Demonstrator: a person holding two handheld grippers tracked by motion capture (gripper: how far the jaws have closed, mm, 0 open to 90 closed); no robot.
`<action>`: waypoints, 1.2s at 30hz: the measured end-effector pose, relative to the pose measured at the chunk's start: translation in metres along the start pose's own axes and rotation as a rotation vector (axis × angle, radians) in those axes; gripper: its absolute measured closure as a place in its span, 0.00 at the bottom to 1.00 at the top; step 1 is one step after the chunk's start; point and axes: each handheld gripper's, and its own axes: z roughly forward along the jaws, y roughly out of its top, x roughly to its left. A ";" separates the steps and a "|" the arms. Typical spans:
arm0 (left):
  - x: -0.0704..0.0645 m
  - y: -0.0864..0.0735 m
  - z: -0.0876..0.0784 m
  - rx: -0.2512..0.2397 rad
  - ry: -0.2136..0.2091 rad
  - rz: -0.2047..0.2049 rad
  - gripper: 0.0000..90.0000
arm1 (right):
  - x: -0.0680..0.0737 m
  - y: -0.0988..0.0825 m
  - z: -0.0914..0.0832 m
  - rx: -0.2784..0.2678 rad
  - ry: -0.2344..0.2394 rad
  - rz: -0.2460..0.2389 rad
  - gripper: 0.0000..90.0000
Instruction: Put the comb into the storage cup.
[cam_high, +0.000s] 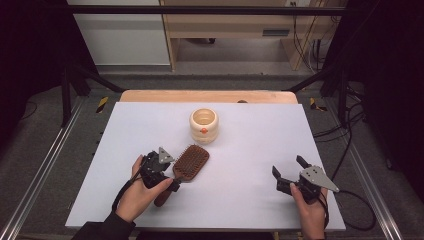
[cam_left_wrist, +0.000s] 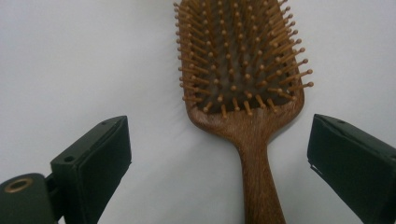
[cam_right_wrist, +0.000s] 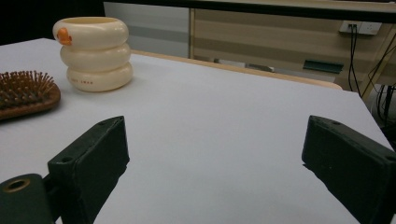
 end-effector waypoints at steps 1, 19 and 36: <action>0.000 0.000 0.001 0.010 -0.002 0.002 0.07 | 0.000 0.000 0.000 -0.003 -0.001 0.001 0.08; -0.004 0.006 0.011 0.149 -0.089 0.008 0.13 | -0.001 0.002 -0.002 -0.013 0.001 0.007 0.08; 0.002 0.001 0.018 0.223 -0.164 -0.036 0.56 | 0.002 0.002 -0.001 -0.009 0.009 -0.001 0.08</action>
